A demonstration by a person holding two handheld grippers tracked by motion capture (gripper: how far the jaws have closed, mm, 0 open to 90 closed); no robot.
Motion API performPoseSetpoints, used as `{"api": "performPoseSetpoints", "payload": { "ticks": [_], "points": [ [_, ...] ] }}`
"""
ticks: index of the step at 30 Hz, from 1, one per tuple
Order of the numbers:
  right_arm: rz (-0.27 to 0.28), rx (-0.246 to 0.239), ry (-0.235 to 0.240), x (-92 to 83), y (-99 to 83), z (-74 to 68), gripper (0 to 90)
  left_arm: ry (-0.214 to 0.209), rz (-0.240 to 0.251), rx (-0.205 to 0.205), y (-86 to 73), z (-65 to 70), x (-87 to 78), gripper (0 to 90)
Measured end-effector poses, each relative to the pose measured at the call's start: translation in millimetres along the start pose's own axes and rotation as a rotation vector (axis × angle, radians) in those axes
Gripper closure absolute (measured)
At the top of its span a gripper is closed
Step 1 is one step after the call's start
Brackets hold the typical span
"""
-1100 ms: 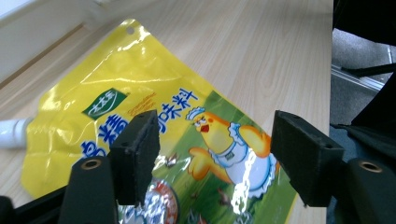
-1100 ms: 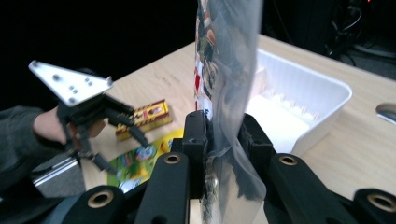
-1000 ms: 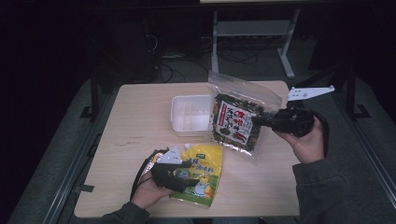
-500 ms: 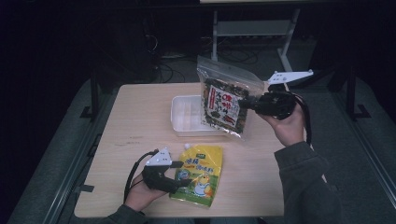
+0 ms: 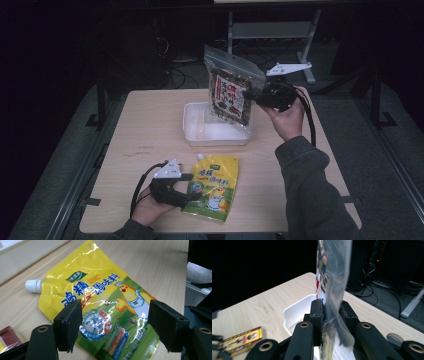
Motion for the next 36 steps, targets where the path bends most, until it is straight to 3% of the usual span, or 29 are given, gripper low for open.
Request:
{"api": "performPoseSetpoints", "payload": {
  "ticks": [9, 12, 14, 23, 29, 36],
  "points": [
    [0.003, 0.003, -0.027, 20.0, -3.8, 15.5, 75.4, 0.015, 0.012, 0.004, -1.1, -2.3, -1.0, 27.1],
    [-0.012, 0.003, -0.016, 29.0, -9.3, 21.1, 75.4, 0.016, 0.012, 0.004, -0.8, -1.6, 0.0, 27.1],
    [-0.032, 0.003, -0.035, 36.4, -15.2, 25.8, 75.4, 0.016, 0.011, 0.003, -1.2, -1.5, 0.0, 27.2],
    [-0.041, 0.046, -0.005, 52.4, -37.7, 36.5, 75.3, 0.014, 0.021, -0.007, -1.6, -4.4, -1.6, 27.4],
    [-0.040, 0.062, 0.016, 56.8, -47.6, 43.0, 75.0, -0.011, 0.032, -0.033, -1.2, -5.0, -1.9, 27.4],
    [-0.032, 0.094, 0.026, 53.3, -55.5, 49.8, 73.8, -0.005, 0.031, -0.036, -2.2, -7.0, -2.1, 27.3]
  ]
}}
Point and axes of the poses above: each handheld gripper's, and its own axes: x roughly forward along the jaws, y roughly out of its top, z roughly to its right, the point moved 6 cm from there along x, roughly forward along the jaws, and after that the axes turned 10 degrees about y, right-handed, at the moved point
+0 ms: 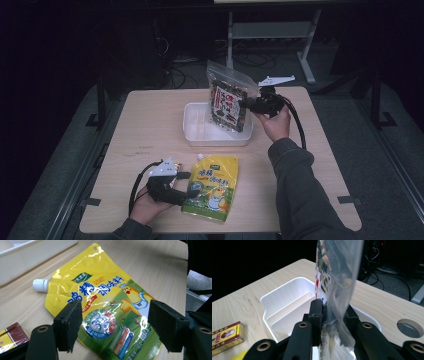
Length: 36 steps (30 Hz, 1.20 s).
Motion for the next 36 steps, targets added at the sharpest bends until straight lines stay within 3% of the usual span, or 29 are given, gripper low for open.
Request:
{"api": "performPoseSetpoints", "payload": {
  "ticks": [16, 36],
  "points": [
    [0.010, 0.070, 0.039, -10.4, -7.4, 5.4, 61.1, 0.017, -0.008, 0.008, -0.8, -1.3, -0.3, 27.2],
    [0.013, 0.103, 0.049, -33.5, -18.3, 5.4, 58.3, 0.029, -0.013, 0.009, -1.3, -2.7, -1.9, 27.0]
  ]
}}
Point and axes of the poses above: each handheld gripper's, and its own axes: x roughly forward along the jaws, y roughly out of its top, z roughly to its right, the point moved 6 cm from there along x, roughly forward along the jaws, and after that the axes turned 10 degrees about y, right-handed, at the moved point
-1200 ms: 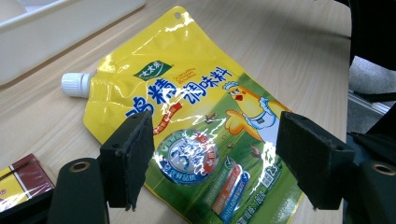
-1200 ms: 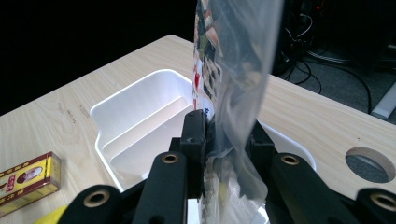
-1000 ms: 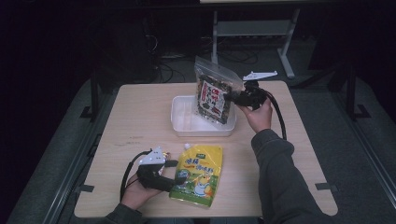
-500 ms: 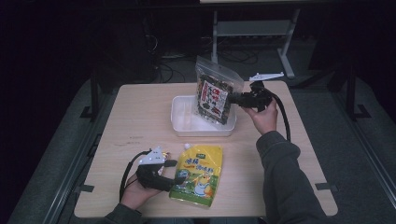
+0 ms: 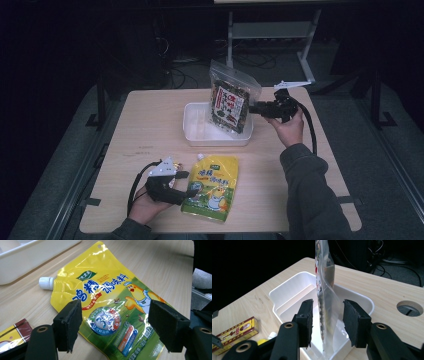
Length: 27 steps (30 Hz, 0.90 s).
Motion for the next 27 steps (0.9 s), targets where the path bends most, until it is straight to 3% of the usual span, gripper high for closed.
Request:
{"api": "performPoseSetpoints", "payload": {
  "ticks": [11, 27],
  "points": [
    [-0.013, 0.014, 0.020, -10.7, -12.3, -3.0, 53.7, 0.004, -0.007, -0.001, -0.3, -0.4, 0.7, 26.1],
    [-0.048, 0.003, 0.034, -13.0, -13.7, -12.5, 49.2, 0.014, -0.002, -0.004, 0.8, -3.3, -2.1, 25.9]
  ]
}}
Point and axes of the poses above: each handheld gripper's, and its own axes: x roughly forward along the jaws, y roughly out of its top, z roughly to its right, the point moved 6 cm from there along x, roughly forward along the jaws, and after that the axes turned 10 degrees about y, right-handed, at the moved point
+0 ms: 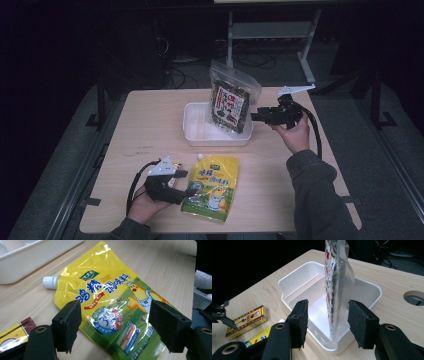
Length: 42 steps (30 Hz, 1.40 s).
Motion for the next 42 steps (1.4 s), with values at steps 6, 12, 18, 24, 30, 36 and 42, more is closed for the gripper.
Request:
{"api": "performPoseSetpoints", "payload": {
  "ticks": [6, 12, 18, 24, 30, 36, 42],
  "points": [
    [-0.013, 0.007, 0.009, -4.5, -4.5, -8.7, 45.9, -0.002, 0.003, -0.006, -0.2, -0.9, -0.4, 25.2],
    [-0.057, 0.012, 0.006, -6.9, -18.4, -21.2, 43.7, -0.004, -0.005, 0.001, -1.8, -1.1, 0.4, 25.0],
    [-0.087, 0.016, 0.044, -6.2, -31.7, -40.2, 41.4, -0.004, -0.002, 0.001, -0.5, -0.4, 0.6, 24.8],
    [-0.141, 0.014, 0.075, 2.3, -51.0, -61.2, 40.5, -0.003, -0.006, 0.011, 0.3, 2.0, 1.0, 24.8],
    [-0.207, 0.044, 0.098, 17.3, -74.5, -71.0, 39.8, -0.010, -0.010, 0.014, 0.0, 3.9, 2.7, 24.7],
    [-0.241, 0.070, 0.104, 28.2, -89.9, -73.9, 39.8, -0.010, -0.018, 0.022, 0.0, 5.0, 4.1, 24.7],
    [-0.286, 0.119, 0.110, 40.6, -101.8, -80.1, 46.1, -0.001, -0.018, 0.009, -0.7, 5.6, 6.7, 24.7]
  ]
}}
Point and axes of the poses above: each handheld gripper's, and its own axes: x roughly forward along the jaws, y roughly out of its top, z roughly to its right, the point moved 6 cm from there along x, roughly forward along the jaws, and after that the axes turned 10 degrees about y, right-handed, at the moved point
